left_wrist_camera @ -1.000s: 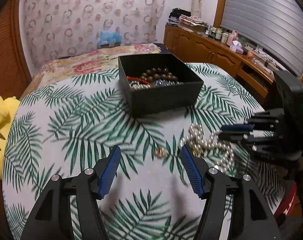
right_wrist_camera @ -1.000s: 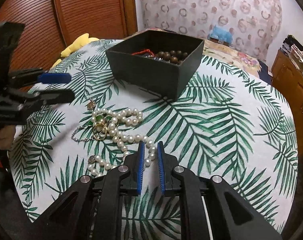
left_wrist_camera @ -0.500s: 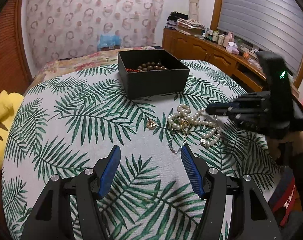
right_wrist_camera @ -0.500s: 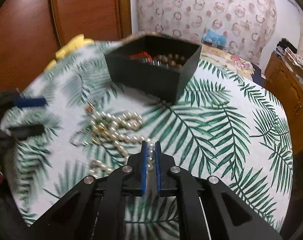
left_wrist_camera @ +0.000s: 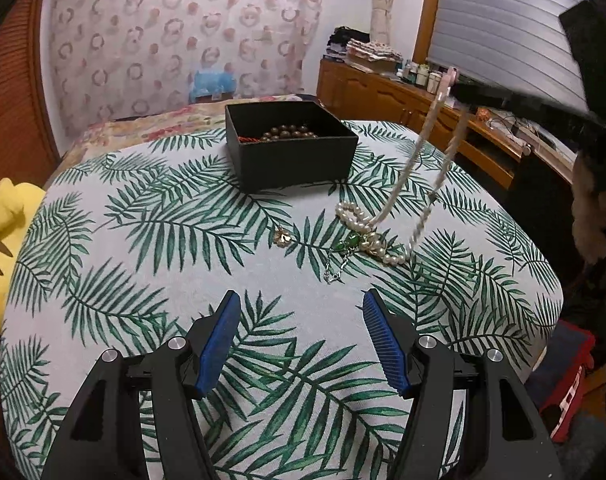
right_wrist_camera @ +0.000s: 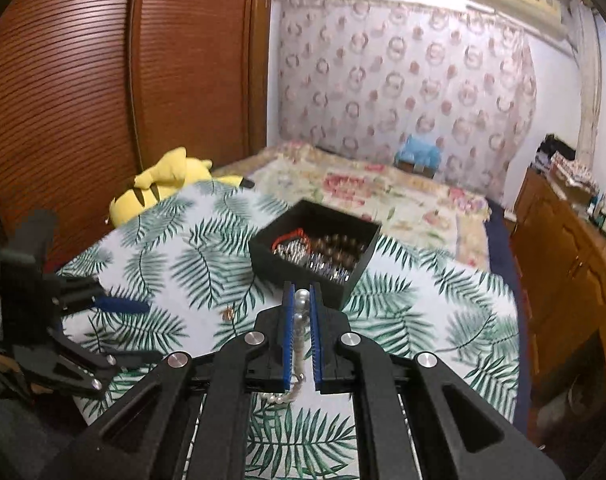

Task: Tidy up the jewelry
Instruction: 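Grasp a long pearl strand from the table with the right tool, then lift pearl strand with right tool while left tool grasps green-stone chain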

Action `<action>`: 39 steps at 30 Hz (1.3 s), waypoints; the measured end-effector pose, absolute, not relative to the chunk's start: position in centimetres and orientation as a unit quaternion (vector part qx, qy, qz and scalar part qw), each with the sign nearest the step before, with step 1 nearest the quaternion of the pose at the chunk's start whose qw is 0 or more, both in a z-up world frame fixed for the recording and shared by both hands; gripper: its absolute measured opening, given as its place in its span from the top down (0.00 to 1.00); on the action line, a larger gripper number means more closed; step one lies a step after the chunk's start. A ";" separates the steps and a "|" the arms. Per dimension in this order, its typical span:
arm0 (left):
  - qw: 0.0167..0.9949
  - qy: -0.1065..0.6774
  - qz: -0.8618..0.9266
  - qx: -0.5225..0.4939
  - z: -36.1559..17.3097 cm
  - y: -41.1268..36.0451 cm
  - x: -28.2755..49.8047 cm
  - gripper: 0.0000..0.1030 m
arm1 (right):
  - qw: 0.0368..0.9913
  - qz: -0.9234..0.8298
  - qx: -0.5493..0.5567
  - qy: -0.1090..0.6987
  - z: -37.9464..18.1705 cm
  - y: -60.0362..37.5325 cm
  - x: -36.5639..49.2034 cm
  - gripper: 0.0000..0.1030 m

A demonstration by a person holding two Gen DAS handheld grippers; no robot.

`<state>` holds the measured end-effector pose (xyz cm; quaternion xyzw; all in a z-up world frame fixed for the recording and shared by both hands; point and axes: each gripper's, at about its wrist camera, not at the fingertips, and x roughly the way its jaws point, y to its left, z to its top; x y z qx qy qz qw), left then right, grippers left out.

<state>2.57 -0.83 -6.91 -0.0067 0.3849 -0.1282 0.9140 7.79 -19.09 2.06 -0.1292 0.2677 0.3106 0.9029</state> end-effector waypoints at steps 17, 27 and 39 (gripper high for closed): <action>0.904 0.395 -0.154 0.053 -7.4 -3.9 6.6 0.54 | 0.931 0.275 -0.119 0.206 8.1 -22.9 8.2 0.92; 0.885 0.417 -0.195 0.065 -8.6 -5.8 10.7 0.69 | 0.927 0.276 -0.111 0.228 6.6 -23.2 9.5 0.92; 0.878 0.425 -0.195 0.101 -9.5 -7.1 12.1 0.77 | 0.923 0.285 -0.110 0.236 5.0 -22.8 9.7 0.92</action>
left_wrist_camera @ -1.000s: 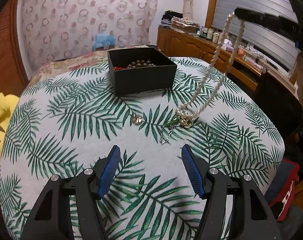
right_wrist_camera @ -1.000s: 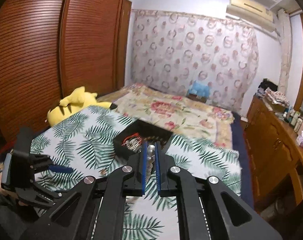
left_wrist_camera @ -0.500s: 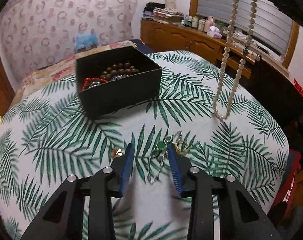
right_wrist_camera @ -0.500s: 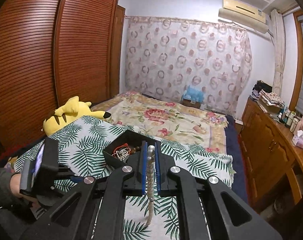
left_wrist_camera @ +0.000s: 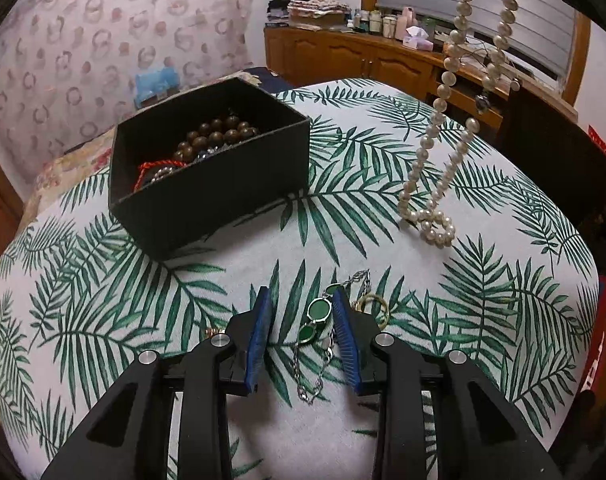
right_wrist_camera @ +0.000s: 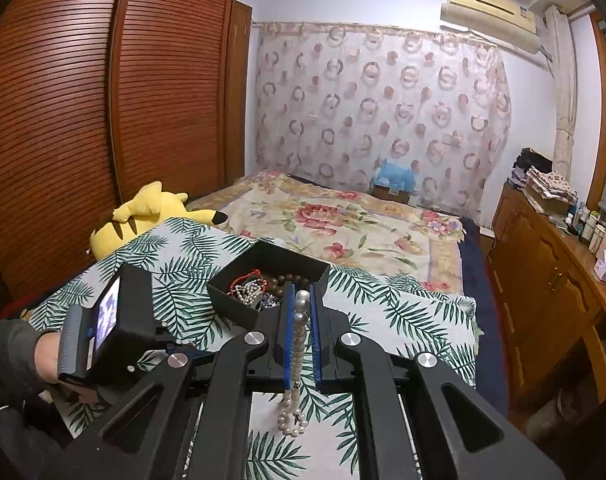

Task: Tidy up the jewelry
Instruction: 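Lift pearl strand with right tool while left tool grasps green-stone chain, then lower green chain into box with left tool while right tool drops pearls in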

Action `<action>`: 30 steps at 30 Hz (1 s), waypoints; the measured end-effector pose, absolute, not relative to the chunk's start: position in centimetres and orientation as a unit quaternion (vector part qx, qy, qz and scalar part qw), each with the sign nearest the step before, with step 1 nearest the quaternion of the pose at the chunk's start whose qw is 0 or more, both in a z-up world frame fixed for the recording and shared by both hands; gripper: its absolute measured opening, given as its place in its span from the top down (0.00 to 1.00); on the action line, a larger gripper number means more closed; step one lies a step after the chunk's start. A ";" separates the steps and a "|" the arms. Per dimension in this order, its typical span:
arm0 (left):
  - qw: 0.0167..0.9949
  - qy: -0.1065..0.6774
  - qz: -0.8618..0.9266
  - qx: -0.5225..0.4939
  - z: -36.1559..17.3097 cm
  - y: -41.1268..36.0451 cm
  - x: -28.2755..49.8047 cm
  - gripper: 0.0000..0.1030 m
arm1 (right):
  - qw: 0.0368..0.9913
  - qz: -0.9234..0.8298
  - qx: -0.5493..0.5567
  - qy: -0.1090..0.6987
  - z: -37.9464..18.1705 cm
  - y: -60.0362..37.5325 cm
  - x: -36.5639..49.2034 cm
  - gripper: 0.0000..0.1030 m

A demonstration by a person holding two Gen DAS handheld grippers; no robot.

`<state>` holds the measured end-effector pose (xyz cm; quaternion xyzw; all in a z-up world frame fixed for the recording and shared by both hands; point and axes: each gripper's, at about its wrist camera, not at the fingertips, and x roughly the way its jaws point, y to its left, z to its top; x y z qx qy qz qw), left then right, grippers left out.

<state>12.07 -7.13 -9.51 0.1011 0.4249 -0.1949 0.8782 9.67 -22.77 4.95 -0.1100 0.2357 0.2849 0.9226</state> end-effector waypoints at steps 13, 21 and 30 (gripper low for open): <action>0.888 0.408 -0.198 0.067 -7.9 -5.6 11.7 0.90 | 0.926 0.286 -0.114 0.217 5.6 -22.8 9.1 0.92; 0.911 0.359 -0.198 0.052 -3.3 -4.9 10.6 0.90 | 0.928 0.290 -0.119 0.199 7.5 -21.9 9.6 0.92; 0.926 0.324 -0.185 0.058 0.4 -4.1 11.0 0.90 | 0.930 0.290 -0.129 0.185 10.1 -19.9 11.7 0.92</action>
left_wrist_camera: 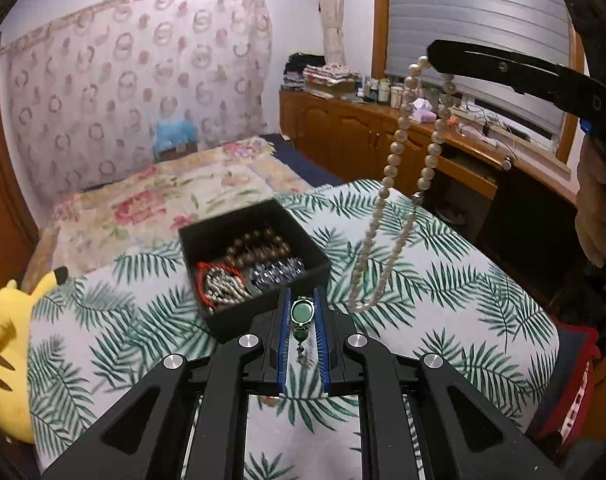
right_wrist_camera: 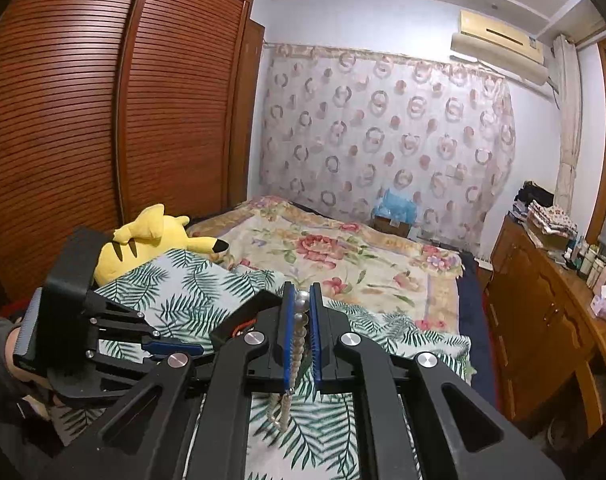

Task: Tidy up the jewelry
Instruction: 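Lower green chain into box with left tool while right tool drops pearls in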

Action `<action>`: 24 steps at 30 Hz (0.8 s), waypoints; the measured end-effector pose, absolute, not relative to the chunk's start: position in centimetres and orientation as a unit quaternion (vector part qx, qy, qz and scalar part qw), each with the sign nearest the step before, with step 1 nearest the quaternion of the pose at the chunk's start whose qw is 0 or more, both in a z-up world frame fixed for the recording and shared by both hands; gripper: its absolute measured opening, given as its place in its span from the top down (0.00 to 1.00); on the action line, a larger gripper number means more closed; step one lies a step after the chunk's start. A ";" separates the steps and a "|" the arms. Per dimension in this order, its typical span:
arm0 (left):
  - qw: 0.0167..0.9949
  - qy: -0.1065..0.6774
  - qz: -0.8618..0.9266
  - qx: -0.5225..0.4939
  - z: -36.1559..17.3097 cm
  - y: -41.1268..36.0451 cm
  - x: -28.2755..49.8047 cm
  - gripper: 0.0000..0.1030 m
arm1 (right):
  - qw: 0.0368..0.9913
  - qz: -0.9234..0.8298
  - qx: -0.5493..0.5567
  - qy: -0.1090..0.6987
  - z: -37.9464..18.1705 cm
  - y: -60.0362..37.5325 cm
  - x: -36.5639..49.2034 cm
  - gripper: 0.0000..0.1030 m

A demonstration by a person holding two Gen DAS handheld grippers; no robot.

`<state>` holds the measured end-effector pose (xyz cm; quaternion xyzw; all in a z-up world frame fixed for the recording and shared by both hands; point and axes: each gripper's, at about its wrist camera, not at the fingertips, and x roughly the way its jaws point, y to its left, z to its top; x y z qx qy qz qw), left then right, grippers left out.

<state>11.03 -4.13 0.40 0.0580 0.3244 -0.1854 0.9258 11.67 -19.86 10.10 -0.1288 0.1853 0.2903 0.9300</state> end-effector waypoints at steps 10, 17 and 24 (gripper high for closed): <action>0.934 0.315 -0.161 0.045 1.7 -2.4 12.3 0.90 | 0.927 0.300 -0.134 0.183 13.0 -17.1 14.4 0.92; 0.943 0.301 -0.142 0.033 3.0 -0.9 12.9 0.90 | 0.926 0.299 -0.140 0.184 13.7 -15.8 15.8 0.92; 0.946 0.295 -0.132 0.035 3.8 -0.4 13.5 0.90 | 0.926 0.301 -0.138 0.183 14.4 -15.0 16.5 0.92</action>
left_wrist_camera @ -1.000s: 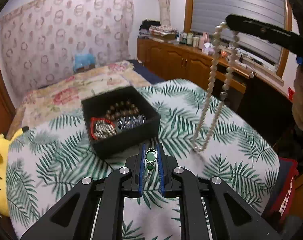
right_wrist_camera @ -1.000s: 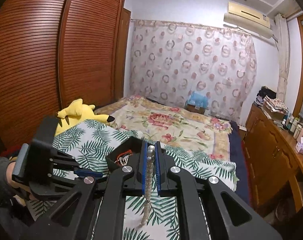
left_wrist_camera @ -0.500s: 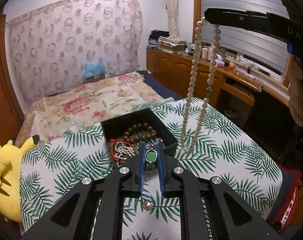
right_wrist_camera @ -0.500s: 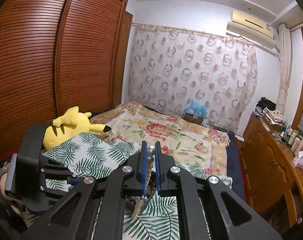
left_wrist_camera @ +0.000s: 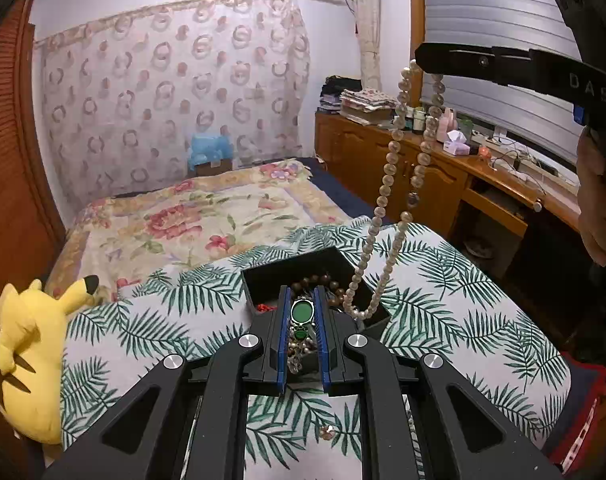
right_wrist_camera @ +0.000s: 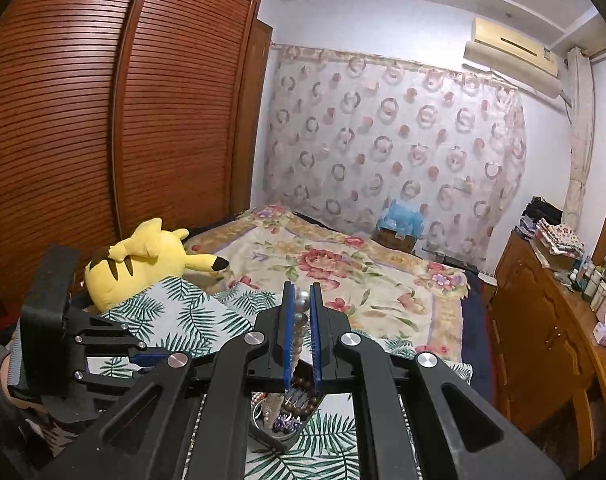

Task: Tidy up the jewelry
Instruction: 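Lower green chain into box with left tool while right tool drops pearls in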

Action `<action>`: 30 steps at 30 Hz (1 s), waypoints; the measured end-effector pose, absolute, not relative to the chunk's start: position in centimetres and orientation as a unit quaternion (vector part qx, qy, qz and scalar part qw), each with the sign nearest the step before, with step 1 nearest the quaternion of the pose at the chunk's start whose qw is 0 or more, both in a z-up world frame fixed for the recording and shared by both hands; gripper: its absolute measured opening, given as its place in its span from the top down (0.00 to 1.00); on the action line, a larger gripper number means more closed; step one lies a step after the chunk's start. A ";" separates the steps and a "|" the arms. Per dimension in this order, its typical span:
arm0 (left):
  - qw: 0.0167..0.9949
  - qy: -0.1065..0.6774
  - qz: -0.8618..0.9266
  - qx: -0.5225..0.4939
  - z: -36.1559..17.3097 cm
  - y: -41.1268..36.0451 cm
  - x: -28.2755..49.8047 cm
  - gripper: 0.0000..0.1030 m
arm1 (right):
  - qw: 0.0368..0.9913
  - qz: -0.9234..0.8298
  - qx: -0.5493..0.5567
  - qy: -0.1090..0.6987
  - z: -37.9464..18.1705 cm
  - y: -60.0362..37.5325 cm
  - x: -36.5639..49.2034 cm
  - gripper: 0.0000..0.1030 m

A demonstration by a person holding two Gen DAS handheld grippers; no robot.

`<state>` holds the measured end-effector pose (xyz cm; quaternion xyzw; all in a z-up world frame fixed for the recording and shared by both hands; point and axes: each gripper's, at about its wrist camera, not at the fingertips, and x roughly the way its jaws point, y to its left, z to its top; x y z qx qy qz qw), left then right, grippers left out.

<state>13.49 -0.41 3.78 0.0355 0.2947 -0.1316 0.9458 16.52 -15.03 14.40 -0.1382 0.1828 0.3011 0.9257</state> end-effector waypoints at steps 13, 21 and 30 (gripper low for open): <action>0.949 0.289 -0.124 0.033 4.6 0.1 14.9 0.90 | 0.917 0.283 -0.145 0.239 10.9 -14.1 20.0 0.92; 0.949 0.289 -0.119 0.035 4.7 0.0 15.7 0.90 | 0.909 0.278 -0.145 0.274 6.3 -13.6 20.7 0.92; 0.947 0.299 -0.111 0.031 4.0 0.1 17.2 0.90 | 0.894 0.290 -0.117 0.321 1.2 -13.6 21.6 0.91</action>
